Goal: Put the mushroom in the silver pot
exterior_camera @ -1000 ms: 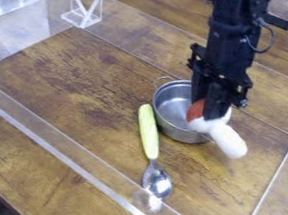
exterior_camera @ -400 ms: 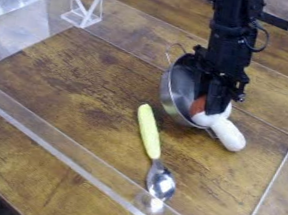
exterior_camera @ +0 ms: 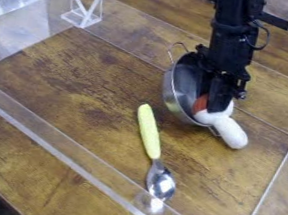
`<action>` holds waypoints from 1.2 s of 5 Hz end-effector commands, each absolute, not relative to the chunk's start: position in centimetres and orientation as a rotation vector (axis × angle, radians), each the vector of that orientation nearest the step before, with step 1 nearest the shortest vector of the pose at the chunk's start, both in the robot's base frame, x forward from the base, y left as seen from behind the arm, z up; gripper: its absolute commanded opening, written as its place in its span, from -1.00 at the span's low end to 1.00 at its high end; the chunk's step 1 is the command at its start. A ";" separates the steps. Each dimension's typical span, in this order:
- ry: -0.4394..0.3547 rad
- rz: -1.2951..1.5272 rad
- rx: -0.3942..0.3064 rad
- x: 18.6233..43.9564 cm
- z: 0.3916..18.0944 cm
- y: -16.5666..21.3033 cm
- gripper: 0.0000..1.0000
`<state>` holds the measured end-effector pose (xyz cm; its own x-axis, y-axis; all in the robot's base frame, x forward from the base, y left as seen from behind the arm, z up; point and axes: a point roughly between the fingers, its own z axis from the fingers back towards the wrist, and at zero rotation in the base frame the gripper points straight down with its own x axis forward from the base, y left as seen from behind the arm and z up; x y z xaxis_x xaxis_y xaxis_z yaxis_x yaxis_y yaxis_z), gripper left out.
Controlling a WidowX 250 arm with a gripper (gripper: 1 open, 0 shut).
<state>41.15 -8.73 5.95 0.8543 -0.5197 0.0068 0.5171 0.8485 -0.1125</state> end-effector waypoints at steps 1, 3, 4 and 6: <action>-0.017 -0.540 -0.108 42.0 7.3 -7.9 1.00; -0.004 -0.559 -0.113 42.6 7.1 -7.4 1.00; 0.003 -0.570 -0.115 43.0 7.0 -7.1 1.00; 0.016 -0.595 -0.120 43.4 7.0 -6.8 1.00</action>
<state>42.57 -7.76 4.95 0.8202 -0.5712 -0.0314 0.5617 0.8145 -0.1450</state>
